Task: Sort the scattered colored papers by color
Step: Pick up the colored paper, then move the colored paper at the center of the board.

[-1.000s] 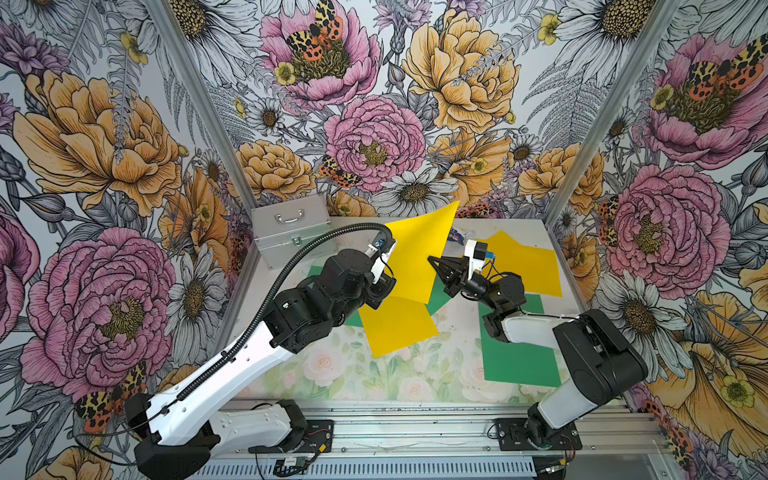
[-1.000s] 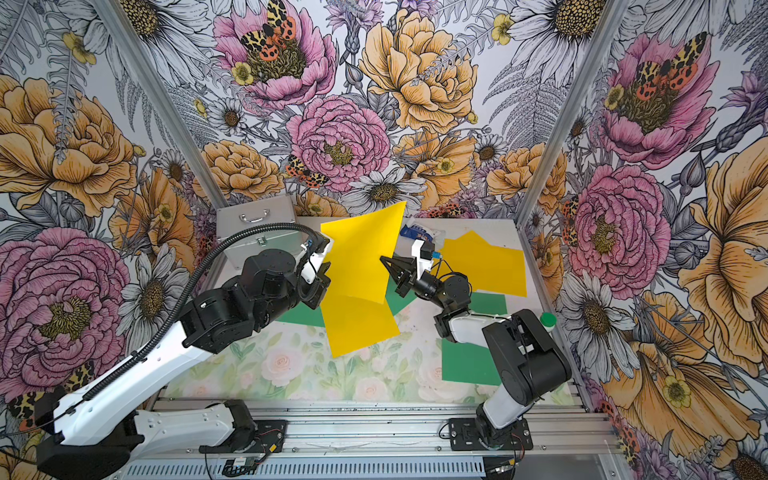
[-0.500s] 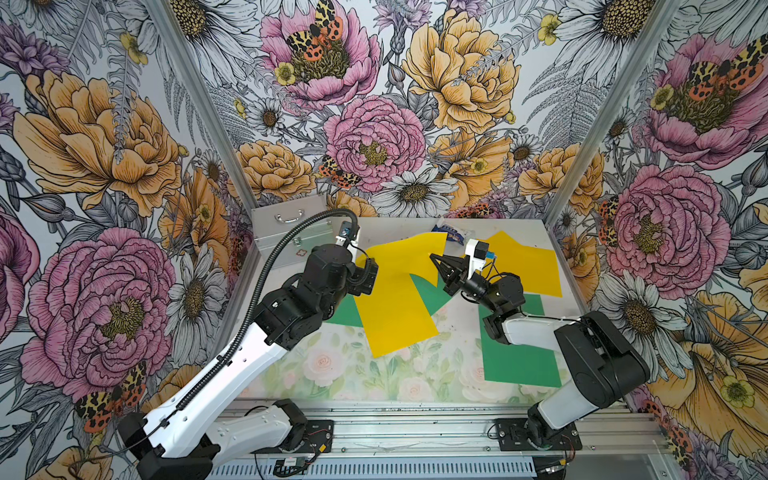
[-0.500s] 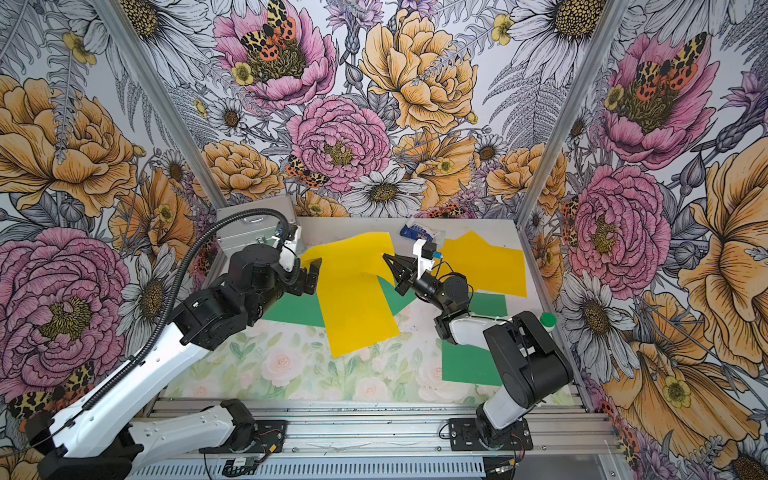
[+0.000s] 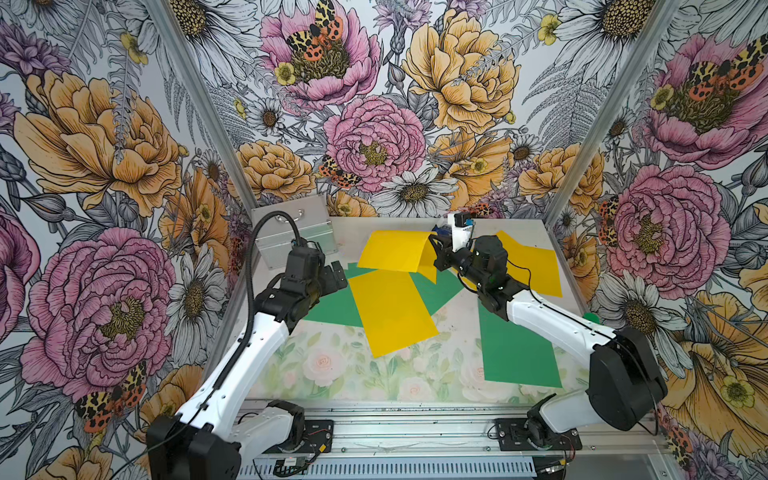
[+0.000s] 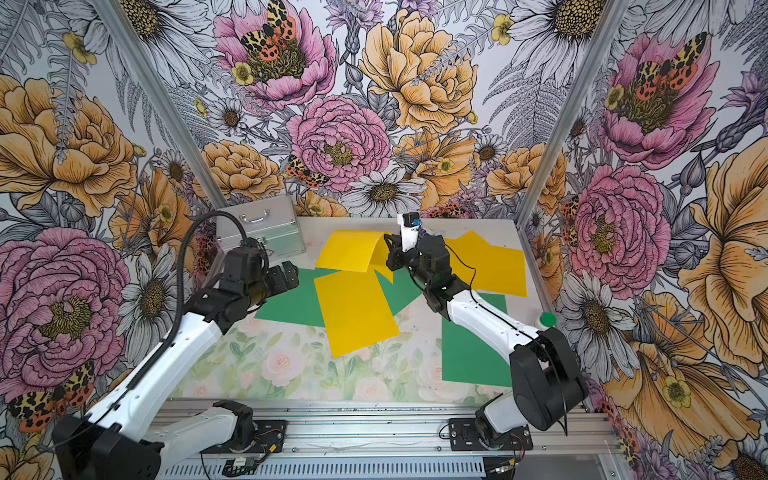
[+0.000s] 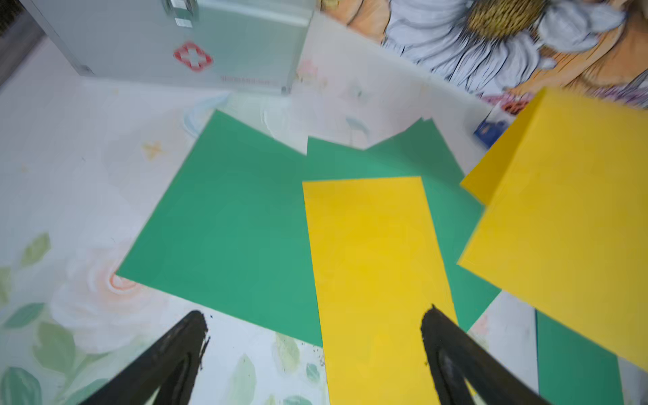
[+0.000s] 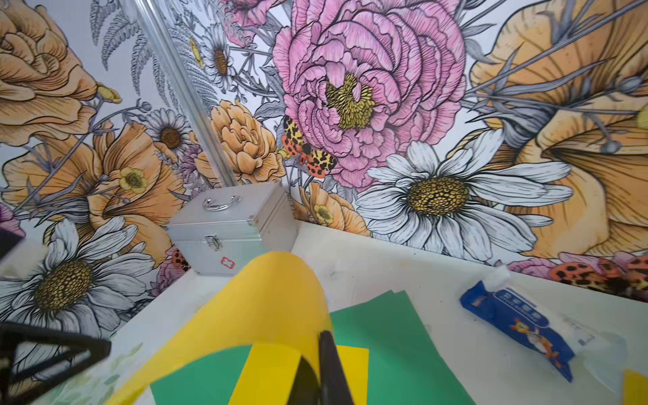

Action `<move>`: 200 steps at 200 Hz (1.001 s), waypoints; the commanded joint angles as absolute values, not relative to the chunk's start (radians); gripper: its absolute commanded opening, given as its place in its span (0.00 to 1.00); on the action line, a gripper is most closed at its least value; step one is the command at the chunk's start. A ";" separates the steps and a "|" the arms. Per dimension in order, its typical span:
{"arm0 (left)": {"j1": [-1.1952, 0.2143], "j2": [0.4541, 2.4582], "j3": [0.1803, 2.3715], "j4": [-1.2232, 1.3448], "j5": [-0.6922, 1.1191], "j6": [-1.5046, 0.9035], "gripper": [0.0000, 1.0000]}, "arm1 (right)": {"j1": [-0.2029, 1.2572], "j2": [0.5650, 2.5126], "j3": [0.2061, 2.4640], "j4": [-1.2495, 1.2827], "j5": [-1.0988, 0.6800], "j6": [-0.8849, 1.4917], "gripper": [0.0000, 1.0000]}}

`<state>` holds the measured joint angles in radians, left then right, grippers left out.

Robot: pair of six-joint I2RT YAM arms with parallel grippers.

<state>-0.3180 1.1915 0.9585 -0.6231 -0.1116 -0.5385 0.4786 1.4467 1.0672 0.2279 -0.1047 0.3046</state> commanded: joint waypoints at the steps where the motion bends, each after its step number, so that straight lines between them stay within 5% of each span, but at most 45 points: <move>1: -0.358 1.234 0.939 -0.526 -0.036 -0.656 0.98 | 0.463 1.414 1.158 -0.051 -0.020 0.363 0.00; 67: -0.479 1.461 0.883 -0.401 0.025 -0.773 0.98 | 0.304 1.334 1.178 -0.149 -0.083 0.591 0.00; 200: -0.510 1.727 0.804 -0.099 0.077 -0.872 0.98 | 0.276 1.256 1.164 -0.174 -0.167 0.639 0.00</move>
<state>-0.5018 1.6497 0.8516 -0.2146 0.0242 -0.8200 0.2817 1.2911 1.1572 -0.1692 -0.1398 0.6178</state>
